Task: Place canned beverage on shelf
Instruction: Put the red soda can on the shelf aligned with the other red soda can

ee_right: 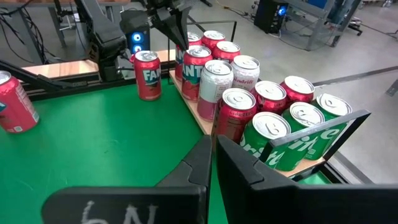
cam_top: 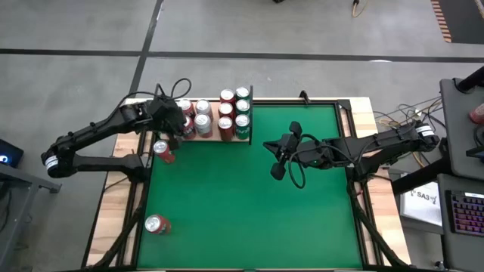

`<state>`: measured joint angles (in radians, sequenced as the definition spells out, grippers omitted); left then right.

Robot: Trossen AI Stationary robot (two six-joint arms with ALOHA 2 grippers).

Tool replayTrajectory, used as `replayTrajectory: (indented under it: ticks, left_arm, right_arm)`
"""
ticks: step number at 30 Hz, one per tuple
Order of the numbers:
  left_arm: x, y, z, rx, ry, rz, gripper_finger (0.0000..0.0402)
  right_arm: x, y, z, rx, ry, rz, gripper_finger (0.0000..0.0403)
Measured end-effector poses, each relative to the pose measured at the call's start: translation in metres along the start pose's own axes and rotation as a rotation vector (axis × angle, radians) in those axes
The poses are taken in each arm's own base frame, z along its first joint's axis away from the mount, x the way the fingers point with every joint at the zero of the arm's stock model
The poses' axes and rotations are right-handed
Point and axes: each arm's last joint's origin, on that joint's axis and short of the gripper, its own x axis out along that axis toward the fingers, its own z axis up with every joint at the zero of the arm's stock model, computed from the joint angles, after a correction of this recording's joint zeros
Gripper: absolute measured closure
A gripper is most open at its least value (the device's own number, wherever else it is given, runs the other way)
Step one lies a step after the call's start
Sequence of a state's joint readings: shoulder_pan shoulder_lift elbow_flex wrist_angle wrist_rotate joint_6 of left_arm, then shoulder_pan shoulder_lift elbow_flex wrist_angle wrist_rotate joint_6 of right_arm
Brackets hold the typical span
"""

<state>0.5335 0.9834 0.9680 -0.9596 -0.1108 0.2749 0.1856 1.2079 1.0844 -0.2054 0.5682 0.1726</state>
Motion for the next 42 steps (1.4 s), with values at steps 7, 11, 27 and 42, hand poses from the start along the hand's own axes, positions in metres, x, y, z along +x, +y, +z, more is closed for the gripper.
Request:
replayTrajectory:
  ticks: [7, 11, 27, 42]
  left_arm:
    - [0.015, -0.005, -0.014, -0.010, 0.067, -0.010, 0.0402]
    - [0.017, -0.006, -0.016, -0.028, 0.073, -0.008, 0.0402]
    - [0.021, 0.001, 0.000, -0.020, -0.049, 0.140, 0.0402]
    - [0.018, 0.000, -0.004, 0.109, -0.015, 0.119, 0.0402]
  right_arm:
    - [0.000, 0.000, 0.000, 0.012, 0.000, 0.000, 0.0390]
    - [0.000, 0.000, 0.000, 0.013, 0.000, 0.000, 0.0390]
    - [0.000, 0.000, 0.000, 0.011, -0.001, 0.000, 0.0390]
    - [0.000, 0.000, 0.001, 0.006, -0.007, 0.000, 0.0390]
